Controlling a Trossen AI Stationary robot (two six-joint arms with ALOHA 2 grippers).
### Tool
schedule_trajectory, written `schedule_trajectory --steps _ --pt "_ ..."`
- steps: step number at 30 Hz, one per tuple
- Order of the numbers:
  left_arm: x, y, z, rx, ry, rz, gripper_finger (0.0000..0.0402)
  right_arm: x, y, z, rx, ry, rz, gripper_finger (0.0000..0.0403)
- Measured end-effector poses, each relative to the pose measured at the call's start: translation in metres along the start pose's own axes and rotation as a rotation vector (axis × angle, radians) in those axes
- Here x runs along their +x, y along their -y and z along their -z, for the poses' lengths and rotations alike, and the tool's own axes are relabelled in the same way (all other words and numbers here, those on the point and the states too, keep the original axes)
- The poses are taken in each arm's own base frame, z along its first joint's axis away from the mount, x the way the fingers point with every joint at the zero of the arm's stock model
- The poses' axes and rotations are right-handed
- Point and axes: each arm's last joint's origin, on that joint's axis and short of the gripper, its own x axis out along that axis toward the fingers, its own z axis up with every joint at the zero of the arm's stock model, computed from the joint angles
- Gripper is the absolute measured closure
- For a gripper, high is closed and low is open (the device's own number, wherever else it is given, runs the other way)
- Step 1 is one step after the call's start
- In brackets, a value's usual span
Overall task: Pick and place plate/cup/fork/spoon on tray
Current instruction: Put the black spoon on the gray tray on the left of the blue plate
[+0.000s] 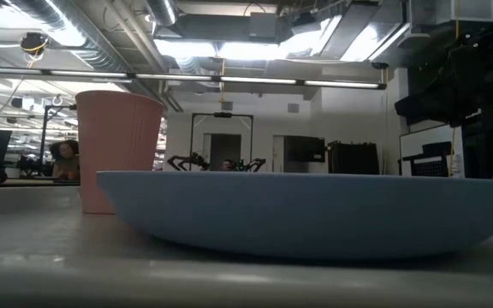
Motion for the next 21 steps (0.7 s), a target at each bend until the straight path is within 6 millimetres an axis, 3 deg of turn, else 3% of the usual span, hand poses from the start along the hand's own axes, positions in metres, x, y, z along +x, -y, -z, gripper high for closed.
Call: schedule_trajectory --steps 7,12,16,21 --pt "0.005 0.003 -0.008 -0.055 0.060 -0.013 0.0400 0.000 0.000 0.000 0.001 0.000 0.000 0.0257" --pt "0.008 0.007 -0.009 0.057 0.072 0.023 0.0395 0.000 0.000 0.000 0.001 0.000 -0.001 0.0257" --pt "0.009 0.011 -0.003 -0.061 0.083 0.132 0.0385 0.000 0.000 0.000 -0.003 0.000 0.000 0.0257" --pt "0.022 -0.004 -0.008 -0.131 0.172 0.149 0.0376 0.000 0.000 0.000 -0.002 0.000 0.000 0.0257"
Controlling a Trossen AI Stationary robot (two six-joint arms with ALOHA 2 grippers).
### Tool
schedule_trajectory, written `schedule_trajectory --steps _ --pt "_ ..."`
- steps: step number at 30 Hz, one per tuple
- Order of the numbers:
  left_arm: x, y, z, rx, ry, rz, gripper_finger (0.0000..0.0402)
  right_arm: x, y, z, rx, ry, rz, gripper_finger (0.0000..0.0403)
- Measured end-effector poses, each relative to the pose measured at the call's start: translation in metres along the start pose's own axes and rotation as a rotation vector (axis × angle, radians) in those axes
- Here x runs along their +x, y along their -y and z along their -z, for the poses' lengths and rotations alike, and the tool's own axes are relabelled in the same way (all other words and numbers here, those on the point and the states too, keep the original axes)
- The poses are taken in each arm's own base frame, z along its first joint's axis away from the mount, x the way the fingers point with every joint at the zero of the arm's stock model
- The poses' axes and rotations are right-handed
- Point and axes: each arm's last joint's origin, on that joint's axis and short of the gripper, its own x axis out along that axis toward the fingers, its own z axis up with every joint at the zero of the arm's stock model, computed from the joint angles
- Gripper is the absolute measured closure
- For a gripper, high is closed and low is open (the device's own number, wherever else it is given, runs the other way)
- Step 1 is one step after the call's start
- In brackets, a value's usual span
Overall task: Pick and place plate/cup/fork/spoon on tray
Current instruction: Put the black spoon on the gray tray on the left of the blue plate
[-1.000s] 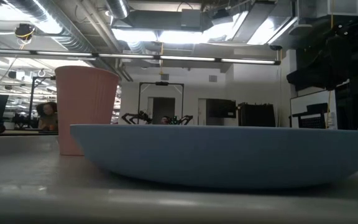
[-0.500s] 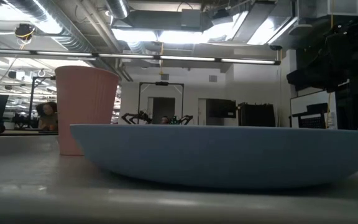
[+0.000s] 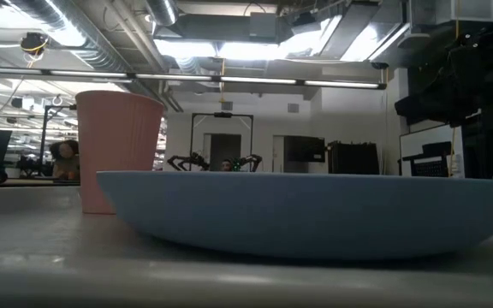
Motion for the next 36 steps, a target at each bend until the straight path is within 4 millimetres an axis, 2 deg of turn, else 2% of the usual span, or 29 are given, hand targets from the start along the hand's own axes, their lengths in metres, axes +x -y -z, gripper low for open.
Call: schedule_trajectory --steps 4,8,15,17,24,28,32,36 --pt "0.006 -0.014 -0.010 0.008 -0.022 -0.028 0.0372 0.000 0.000 0.000 0.028 0.000 -0.001 0.0257" --pt "0.004 -0.011 -0.014 0.055 -0.075 0.022 0.0374 0.000 0.000 0.000 0.057 -0.001 -0.002 0.0257" --pt "0.004 -0.011 -0.010 0.202 -0.194 -0.047 0.0384 0.000 0.000 0.000 0.053 -0.001 -0.001 0.0257" --pt "0.004 -0.009 -0.008 0.186 -0.185 0.000 0.0387 0.000 0.000 0.000 0.052 0.000 -0.001 0.0257" --pt "0.000 0.007 -0.001 0.280 -0.081 0.330 0.0377 0.000 0.000 0.000 0.052 0.000 -0.001 0.0257" --pt "0.000 0.009 0.000 0.245 -0.100 0.342 0.0355 0.000 0.000 0.000 0.054 0.000 -0.001 0.0257" --pt "-0.001 -0.001 -0.004 0.186 -0.050 0.301 0.0319 0.000 0.000 0.000 0.055 0.000 -0.001 0.0257" --pt "-0.015 -0.026 -0.011 0.085 -0.020 0.288 0.0299 0.000 0.000 0.000 0.055 0.000 -0.001 0.0257"
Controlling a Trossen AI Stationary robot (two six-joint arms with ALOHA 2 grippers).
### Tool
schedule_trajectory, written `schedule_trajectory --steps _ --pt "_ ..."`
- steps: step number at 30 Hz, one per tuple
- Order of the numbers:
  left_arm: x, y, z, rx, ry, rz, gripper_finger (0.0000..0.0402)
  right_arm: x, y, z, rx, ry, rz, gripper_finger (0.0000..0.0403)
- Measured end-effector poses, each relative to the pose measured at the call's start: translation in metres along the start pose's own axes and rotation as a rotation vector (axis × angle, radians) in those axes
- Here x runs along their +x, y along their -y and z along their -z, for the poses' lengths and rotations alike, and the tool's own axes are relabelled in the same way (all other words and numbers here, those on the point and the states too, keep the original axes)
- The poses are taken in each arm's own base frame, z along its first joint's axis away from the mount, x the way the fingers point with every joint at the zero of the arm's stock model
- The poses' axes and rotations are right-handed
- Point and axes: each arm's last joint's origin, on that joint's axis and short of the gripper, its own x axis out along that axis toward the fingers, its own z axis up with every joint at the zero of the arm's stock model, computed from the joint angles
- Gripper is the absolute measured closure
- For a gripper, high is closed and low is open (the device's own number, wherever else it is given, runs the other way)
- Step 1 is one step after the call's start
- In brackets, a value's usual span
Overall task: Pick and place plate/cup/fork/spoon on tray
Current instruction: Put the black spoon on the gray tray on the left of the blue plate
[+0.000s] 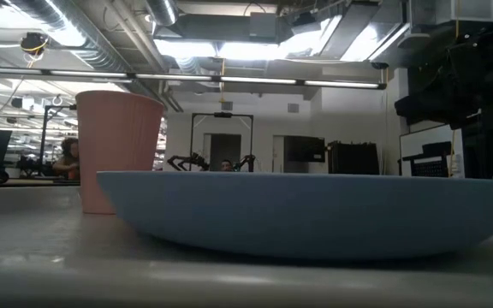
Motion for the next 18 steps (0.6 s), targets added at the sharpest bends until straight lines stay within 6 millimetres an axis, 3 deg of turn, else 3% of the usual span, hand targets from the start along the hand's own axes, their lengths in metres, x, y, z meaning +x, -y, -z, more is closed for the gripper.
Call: schedule_trajectory --steps 4,9,18 --pt "-0.016 -0.013 -0.015 0.035 0.050 -0.039 0.0296 0.000 0.000 0.000 0.000 0.000 0.000 0.0257" --pt "-0.013 -0.011 -0.020 0.023 0.127 0.011 0.0296 0.000 0.000 0.000 0.000 0.000 0.000 0.0257" --pt "0.041 -0.033 -0.006 0.028 0.088 0.165 0.0294 0.000 0.000 0.000 -0.007 0.000 0.001 0.0257"
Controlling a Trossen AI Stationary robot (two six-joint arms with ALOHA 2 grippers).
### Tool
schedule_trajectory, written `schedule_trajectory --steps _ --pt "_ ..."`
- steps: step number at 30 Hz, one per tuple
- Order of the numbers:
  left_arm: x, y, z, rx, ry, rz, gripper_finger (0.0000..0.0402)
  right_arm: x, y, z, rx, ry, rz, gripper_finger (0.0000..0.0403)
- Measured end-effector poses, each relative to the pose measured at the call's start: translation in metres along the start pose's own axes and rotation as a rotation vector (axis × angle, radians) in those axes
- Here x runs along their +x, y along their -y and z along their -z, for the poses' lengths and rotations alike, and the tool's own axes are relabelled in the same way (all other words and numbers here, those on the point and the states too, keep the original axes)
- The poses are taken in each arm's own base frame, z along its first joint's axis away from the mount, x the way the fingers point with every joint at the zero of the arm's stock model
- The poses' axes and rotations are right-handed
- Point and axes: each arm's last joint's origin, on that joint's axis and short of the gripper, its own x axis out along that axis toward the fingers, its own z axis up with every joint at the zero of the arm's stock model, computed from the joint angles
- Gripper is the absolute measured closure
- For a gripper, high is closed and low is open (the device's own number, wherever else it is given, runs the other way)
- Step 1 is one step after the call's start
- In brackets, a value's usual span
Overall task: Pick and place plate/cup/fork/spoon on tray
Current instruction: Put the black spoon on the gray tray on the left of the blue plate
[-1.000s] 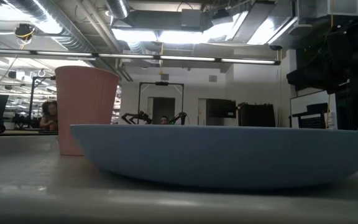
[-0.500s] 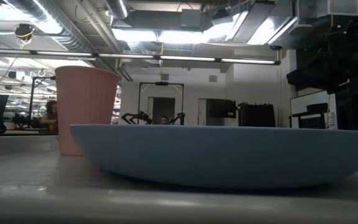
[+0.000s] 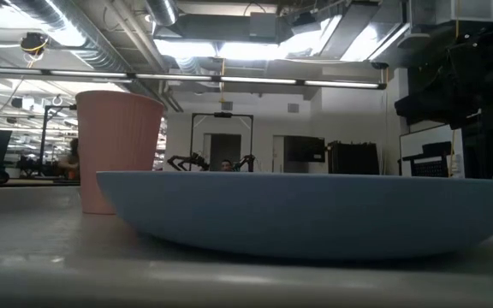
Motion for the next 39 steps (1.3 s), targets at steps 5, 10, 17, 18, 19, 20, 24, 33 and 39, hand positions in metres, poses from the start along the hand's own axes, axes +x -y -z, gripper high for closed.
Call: schedule_trajectory --steps 5,10,17,18,19,20,24,33,39 --pt "0.025 -0.010 0.009 -0.083 -0.103 0.106 0.0294 0.000 0.000 0.000 0.000 0.000 0.000 0.0257" --pt "0.019 -0.008 0.007 -0.080 -0.097 0.119 0.0294 0.000 0.000 0.000 0.000 0.000 0.000 0.0257" --pt "-0.028 -0.012 -0.009 -0.060 -0.154 0.166 0.0294 0.000 0.000 0.000 0.000 0.000 0.000 0.0257" --pt "-0.032 -0.013 -0.013 -0.049 -0.140 0.159 0.0294 0.000 0.000 0.000 0.001 0.000 0.000 0.0257" --pt "-0.034 -0.015 -0.017 -0.039 -0.125 0.148 0.0294 0.000 0.000 0.000 0.004 0.000 0.000 0.0257" --pt "-0.034 -0.016 -0.019 -0.027 -0.113 0.139 0.0294 0.000 0.000 0.000 0.005 0.000 0.000 0.0257" --pt "-0.035 -0.014 -0.017 -0.046 -0.139 0.155 0.0294 0.000 0.000 0.000 0.004 0.000 -0.001 0.0257" --pt "-0.023 0.013 0.004 -0.173 -0.284 0.270 0.0294 0.000 0.000 0.000 -0.002 0.000 0.000 0.0257" --pt "-0.008 0.010 0.007 -0.134 -0.247 0.172 0.0288 0.000 0.000 0.000 -0.002 0.000 0.000 0.0257"
